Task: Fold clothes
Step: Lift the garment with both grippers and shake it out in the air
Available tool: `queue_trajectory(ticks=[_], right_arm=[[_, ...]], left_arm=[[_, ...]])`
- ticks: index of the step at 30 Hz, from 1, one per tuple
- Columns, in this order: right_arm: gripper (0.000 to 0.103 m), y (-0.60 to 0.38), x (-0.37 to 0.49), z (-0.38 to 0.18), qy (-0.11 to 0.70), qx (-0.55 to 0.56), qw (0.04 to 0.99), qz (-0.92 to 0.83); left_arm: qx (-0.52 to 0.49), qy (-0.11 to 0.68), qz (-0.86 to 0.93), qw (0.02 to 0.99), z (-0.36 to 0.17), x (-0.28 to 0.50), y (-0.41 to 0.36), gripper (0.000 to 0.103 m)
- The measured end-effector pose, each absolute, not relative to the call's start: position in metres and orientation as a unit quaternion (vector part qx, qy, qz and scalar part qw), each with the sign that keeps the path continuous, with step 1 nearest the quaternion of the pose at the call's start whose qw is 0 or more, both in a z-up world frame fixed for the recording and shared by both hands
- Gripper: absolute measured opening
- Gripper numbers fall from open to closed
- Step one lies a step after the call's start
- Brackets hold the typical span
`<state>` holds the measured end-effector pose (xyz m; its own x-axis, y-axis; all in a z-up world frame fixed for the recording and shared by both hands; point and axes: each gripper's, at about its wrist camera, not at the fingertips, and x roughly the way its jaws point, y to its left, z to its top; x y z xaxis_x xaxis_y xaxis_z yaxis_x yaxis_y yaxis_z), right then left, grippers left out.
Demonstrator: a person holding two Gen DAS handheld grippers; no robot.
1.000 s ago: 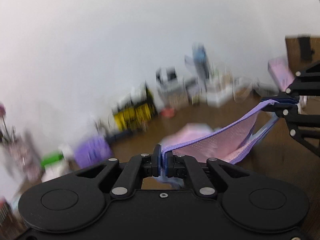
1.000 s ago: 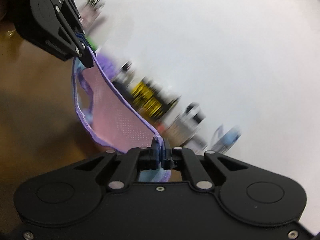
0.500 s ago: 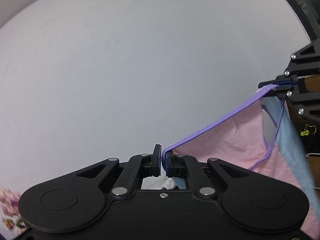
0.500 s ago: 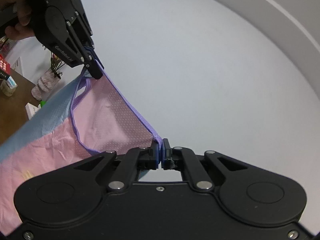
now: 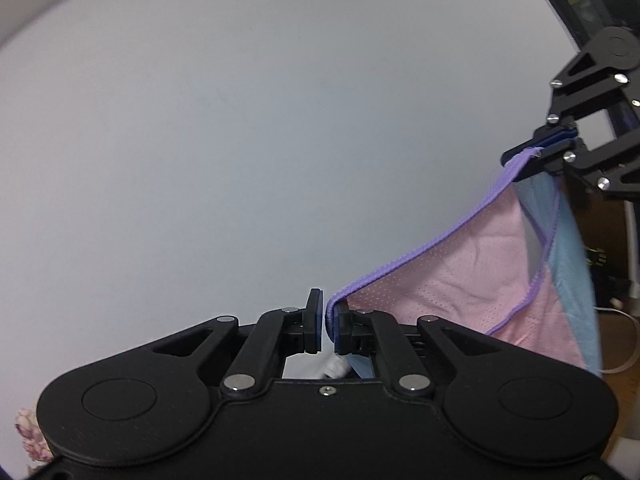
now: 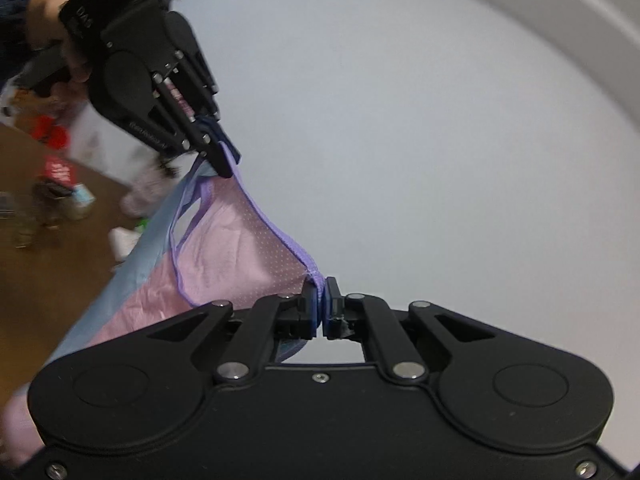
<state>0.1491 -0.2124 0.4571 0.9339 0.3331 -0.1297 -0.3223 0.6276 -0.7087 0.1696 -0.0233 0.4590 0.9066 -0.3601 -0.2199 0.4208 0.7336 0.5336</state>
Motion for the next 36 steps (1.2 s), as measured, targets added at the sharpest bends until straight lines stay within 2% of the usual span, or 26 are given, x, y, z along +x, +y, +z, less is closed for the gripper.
queue_trajectory(ticks=[9,16,21,25,29,34,36], right_arm=[[0.004,-0.218,0.194,0.481,0.057,-0.389,0.897,0.203],[0.004,-0.218,0.213,0.481,0.076,-0.405,0.879,0.242],[0.004,-0.216,0.243,0.473,0.069,-0.425,0.864,0.259],[0.004,-0.208,0.275,0.470,0.104,-0.417,0.867,0.251],[0.004,-0.203,0.336,0.445,0.116,-0.417,0.873,0.223],[0.004,-0.196,0.390,0.418,0.035,-0.430,0.891,0.140],[0.004,-0.193,0.398,0.414,-0.013,-0.429,0.896,0.111]], left_arm=[[0.306,0.026,-0.267,0.914,0.461,0.180,-0.017,0.007],[0.312,0.050,-0.282,0.906,0.453,0.210,-0.020,0.007],[0.332,0.039,-0.286,0.898,0.433,0.250,-0.024,0.007],[0.349,0.037,-0.269,0.897,0.412,0.282,-0.032,0.007],[0.373,0.008,-0.238,0.897,0.386,0.334,-0.043,0.007],[0.406,-0.066,-0.160,0.897,0.366,0.391,-0.068,0.006],[0.424,-0.155,-0.107,0.886,0.364,0.396,-0.080,0.006]])
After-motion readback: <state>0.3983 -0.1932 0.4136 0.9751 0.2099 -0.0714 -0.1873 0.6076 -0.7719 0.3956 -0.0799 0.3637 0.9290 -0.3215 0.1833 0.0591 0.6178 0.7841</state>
